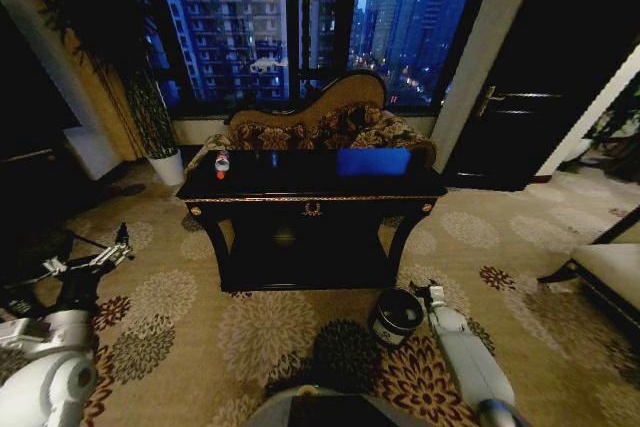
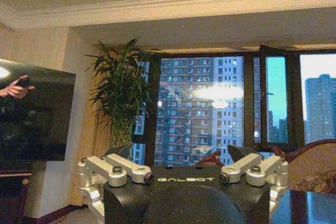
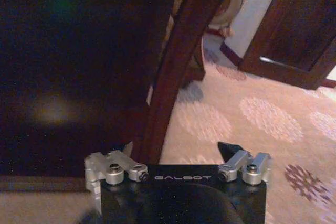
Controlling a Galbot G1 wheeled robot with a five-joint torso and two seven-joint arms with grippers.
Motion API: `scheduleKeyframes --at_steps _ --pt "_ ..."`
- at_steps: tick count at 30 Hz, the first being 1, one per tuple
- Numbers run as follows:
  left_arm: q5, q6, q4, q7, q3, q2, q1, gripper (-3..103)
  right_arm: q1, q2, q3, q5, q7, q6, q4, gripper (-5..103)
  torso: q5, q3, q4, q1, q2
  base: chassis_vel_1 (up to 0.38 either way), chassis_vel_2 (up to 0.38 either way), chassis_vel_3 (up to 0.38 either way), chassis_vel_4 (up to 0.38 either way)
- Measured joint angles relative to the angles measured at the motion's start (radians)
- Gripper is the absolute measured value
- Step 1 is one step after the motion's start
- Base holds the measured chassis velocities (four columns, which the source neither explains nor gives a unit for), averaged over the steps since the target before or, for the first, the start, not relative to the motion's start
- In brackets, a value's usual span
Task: Move to the front of the table and place the trash on the table into the trash bin.
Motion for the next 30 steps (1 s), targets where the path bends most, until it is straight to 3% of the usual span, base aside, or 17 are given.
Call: scheduleKeyframes --at_steps 5,7,8,10,18,24,30 --pt "0.007 0.004 0.001 0.0 0.008 -0.002 -0.008 100 -0.047 0.011 0.008 0.104 0.0 0.022 0.181 99 -0.0001 0.0 -0.0002 0.0 0.0 0.0 0.0 0.0 0.0" --pt "0.012 0.013 0.0 0.0 0.013 -0.002 -0.015 100 -0.1 0.03 0.025 0.177 0.0 0.032 0.357 100 0.0004 0.0 0.0003 0.0 0.0 0.0 0.0 0.0 0.0" --pt "0.012 0.013 0.0 0.0 0.013 -0.002 -0.015 100 -0.1 0.03 0.025 0.177 0.0 0.032 0.357 100 0.0004 0.0 0.0003 0.0 0.0 0.0 0.0 0.0 0.0" --pt "0.016 0.022 0.0 -0.001 0.018 -0.001 -0.021 100 -0.156 0.049 0.04 0.24 0.0 0.005 0.567 100 -0.0007 0.0 -0.0002 0.0 0.0 0.0 0.0 0.0 0.0" --pt "0.03 0.026 0.019 -0.001 0.033 -0.001 -0.03 100 -0.257 0.094 0.026 0.254 0.0 -0.029 0.941 100 0.0 0.0 -0.0002 0.0 0.0 0.0 0.0 0.0 0.0" --pt "0.033 0.025 0.023 0.0 0.036 -0.006 -0.035 100 -0.279 0.124 -0.006 0.305 0.0 -0.094 1.076 100 -0.0002 0.0 0.0 0.0 0.0 0.0 0.0 0.0 0.0" --pt "0.028 0.024 0.032 0.0 0.026 0.002 -0.038 100 -0.272 0.136 -0.021 0.29 0.0 -0.097 1.074 100 0.0001 0.0 0.0 0.0 0.0 0.0 0.0 0.0 0.0"
